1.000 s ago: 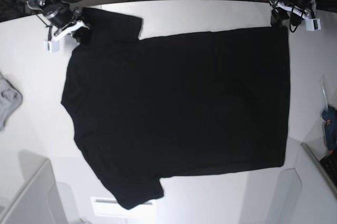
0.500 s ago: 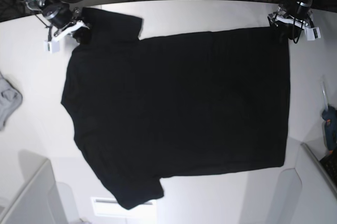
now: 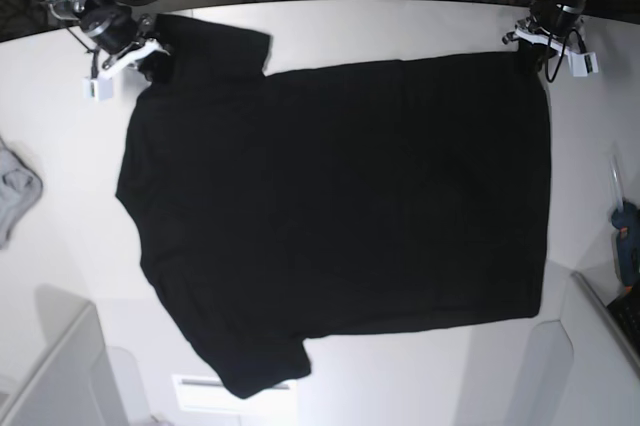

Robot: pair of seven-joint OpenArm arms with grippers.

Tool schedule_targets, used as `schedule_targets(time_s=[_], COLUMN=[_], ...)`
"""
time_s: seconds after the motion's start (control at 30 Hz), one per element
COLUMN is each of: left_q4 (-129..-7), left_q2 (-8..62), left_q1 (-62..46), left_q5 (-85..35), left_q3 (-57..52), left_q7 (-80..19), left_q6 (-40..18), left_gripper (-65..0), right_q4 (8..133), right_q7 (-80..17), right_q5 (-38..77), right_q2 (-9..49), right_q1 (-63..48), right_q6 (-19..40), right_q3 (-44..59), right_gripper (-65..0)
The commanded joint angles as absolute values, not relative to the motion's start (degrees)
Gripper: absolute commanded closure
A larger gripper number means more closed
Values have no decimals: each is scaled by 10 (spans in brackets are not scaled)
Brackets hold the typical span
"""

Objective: Fold the T-shirt properly
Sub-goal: 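Lift the shoulder edge with both grippers and pull it toward the robot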

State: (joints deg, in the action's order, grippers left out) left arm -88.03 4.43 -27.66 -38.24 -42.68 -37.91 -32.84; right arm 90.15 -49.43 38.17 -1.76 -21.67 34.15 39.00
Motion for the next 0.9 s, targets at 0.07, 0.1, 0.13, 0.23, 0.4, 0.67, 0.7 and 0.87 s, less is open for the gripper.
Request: schedule_targets(time_s=[0.07, 0.1, 0.13, 0.23, 0.4, 0.67, 0.7, 0.87], left_q4=[-883, -883, -883, -888, -889, -889, -889, -924], left_q2=[47, 47, 49, 65, 85, 87, 87, 86], left_q1=[-288, -288, -289, -302, -321, -347, -354, -377], left_q5=[-366, -366, -366, -370, -371, -371, -371, -371], left_q3=[-425, -426, -426, -423, -427, -427, -428, -428], left_q7=[-398, -398, -398, -398, -398, -398, -398, -398], left_q6=[-323, -323, -323, -323, -323, -325, -325, -325], left_gripper=[0, 0, 0, 0, 0, 0, 0, 0], right_q4=[927, 934, 944, 962, 983, 1006, 1011, 1049], right_q7=[-490, -480, -475, -473, -470, -469, -469, -469], right_q5=[338, 338, 338, 338, 339, 342, 342, 342], right_q2=[-14, -14, -14, -15, -18, -32, -34, -36], right_q1=[-241, -247, -253, -268, -293, -325, -330, -349], right_q6=[333, 333, 333, 333, 333, 333, 333, 333], right_q3=[393, 390, 390, 393, 393, 391, 391, 388], right_gripper=[0, 0, 0, 0, 0, 0, 0, 0])
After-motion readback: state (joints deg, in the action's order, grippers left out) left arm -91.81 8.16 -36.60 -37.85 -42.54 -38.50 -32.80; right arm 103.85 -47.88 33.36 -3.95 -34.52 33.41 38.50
